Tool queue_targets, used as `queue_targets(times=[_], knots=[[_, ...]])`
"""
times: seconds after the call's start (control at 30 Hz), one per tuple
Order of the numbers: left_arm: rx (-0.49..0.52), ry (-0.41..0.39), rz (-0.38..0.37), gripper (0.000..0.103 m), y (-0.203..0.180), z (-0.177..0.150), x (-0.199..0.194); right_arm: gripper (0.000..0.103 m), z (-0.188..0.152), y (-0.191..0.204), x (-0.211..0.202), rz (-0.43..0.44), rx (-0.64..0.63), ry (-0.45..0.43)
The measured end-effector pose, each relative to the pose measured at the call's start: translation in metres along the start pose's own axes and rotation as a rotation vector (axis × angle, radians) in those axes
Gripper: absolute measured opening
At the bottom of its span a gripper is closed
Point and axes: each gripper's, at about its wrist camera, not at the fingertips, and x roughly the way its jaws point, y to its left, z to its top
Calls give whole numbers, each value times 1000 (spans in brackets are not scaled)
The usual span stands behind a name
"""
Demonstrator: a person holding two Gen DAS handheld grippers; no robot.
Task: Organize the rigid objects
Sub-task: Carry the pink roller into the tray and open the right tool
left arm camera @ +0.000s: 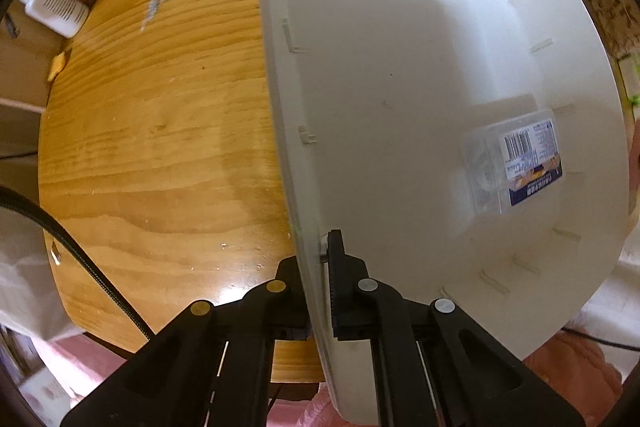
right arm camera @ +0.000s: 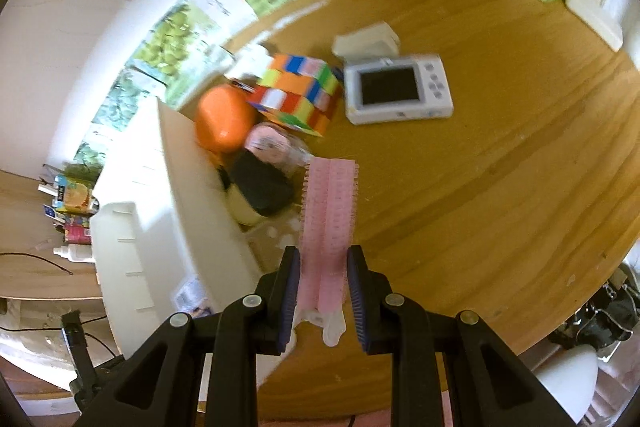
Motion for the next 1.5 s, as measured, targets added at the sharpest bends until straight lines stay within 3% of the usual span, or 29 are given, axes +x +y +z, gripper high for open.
queue_targets(times=[0.47,0.73,1.03,1.5], knots=[[110,15,-1,7,-2,11,0,24,-13,75,-28,-38,-206,-176],[131,13,20,7,7,29,-8,24,-31,111,-28,33,-304,-200],[161,-14,23,7,8,39,-13,24,-52,147,-18,130,-402,-180],[133,-94,33,7,0,1,-19,24,-83,192,11,253,-543,-48]])
